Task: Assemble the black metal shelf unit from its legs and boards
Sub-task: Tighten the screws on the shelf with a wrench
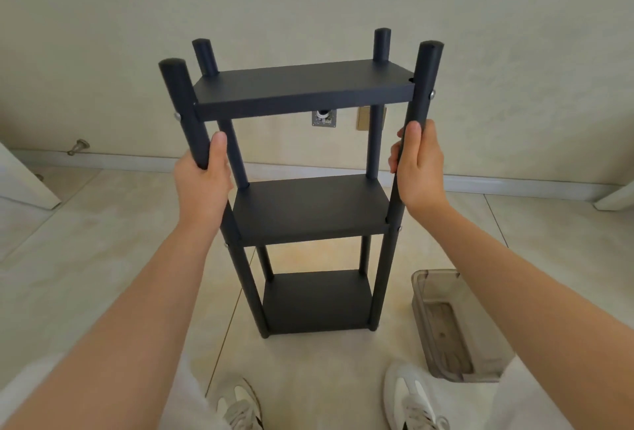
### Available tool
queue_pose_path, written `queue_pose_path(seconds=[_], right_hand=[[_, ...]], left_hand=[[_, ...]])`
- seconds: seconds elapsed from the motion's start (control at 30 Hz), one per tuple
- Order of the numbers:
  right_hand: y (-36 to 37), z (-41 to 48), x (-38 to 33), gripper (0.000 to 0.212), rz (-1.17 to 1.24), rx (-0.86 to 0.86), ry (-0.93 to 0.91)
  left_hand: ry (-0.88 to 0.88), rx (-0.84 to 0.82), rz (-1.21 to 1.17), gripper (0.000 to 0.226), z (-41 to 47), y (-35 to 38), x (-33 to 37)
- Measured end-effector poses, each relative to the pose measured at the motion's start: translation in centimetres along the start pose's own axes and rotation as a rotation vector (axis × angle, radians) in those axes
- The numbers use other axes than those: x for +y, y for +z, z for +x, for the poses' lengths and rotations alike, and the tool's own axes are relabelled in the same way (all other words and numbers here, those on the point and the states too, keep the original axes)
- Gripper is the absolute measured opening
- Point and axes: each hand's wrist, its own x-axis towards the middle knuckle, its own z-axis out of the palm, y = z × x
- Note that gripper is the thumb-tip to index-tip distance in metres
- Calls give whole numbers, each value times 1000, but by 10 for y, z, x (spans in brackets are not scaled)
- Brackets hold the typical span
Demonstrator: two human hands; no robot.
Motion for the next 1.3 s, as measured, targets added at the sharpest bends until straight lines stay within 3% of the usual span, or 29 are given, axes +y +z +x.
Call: queue_pose_path(seconds=[0.37,0.6,0.83,1.0,1.13,1.3], right_hand=[[34,86,17,35,-99,-66,50],[81,148,49,36,78,-9,90],[96,191,60,39,160,-100,276],[78,190,25,29,-18,-273,439],[64,187,-25,34,-149,-405,523],[52,208,-121,35,-210,-478,573]], left_hand=[[-30,-142,-9,33,72,32,-1],[11,-117,-132,32,135,74,-31],[-128,-198,-63,29,181,98,-43],[-338,-243,133,32,185,92,-25],[-527,-235,178,29,181,72,15],[-581,-186,218,28,201,34,106]])
